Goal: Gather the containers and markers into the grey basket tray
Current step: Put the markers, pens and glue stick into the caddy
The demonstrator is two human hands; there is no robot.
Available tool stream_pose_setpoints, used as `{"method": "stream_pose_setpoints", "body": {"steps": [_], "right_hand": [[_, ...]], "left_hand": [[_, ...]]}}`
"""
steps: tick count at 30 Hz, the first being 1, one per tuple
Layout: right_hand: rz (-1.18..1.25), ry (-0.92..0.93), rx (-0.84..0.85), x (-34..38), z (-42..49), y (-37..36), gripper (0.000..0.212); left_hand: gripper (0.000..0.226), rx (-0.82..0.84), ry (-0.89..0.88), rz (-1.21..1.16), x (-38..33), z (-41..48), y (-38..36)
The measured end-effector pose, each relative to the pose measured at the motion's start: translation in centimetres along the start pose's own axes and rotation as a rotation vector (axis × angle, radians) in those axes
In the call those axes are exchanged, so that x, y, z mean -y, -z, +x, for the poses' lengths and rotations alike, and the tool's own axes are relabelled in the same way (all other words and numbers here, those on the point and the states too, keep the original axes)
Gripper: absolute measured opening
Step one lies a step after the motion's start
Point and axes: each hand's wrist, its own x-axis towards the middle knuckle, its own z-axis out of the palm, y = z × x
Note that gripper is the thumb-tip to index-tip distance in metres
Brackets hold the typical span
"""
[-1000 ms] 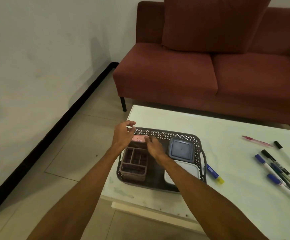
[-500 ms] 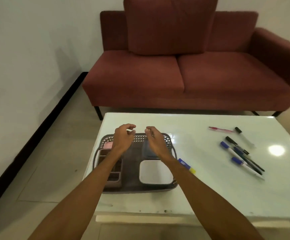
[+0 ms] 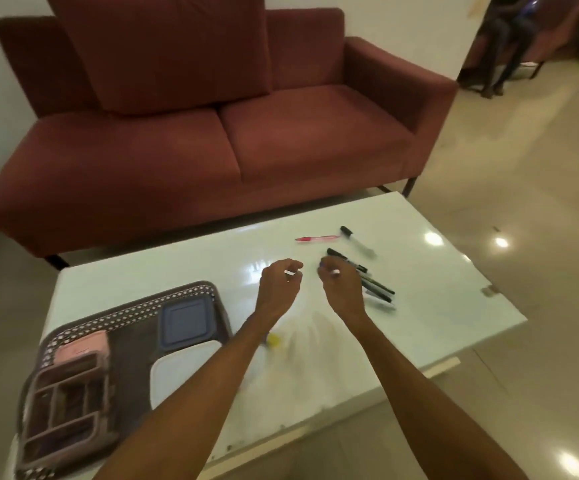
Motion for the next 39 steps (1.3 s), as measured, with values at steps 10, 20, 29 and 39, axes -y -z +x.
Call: {"method": "stream_pose_setpoints", "body": {"steps": [10,20,29,39], "right_hand": [[-0.305,-0.078,-0.046,-8.2,2.9,7.8,0.02],[-0.759,0.067,0.172,-10.1,4.1,6.2,0.024],[-0.67,0.084,0.16,-9.5,3.8,5.4,0.021],[-0.478,0.121,0.111,-3.6,2.8,2.5,0.024]], "left_hand": [[0.025,0.109,0.245,0.087,-1.5,3.8,-10.5],[0.053,0.148,0.524,0.098,-1.5,8.3,-14.9],[0.04,0.094,0.569,-0.014,-1.4,8.7,-14.0],[0.015,-0.112,0.258,-0.114,-1.2,6.0,-3.9]]}}
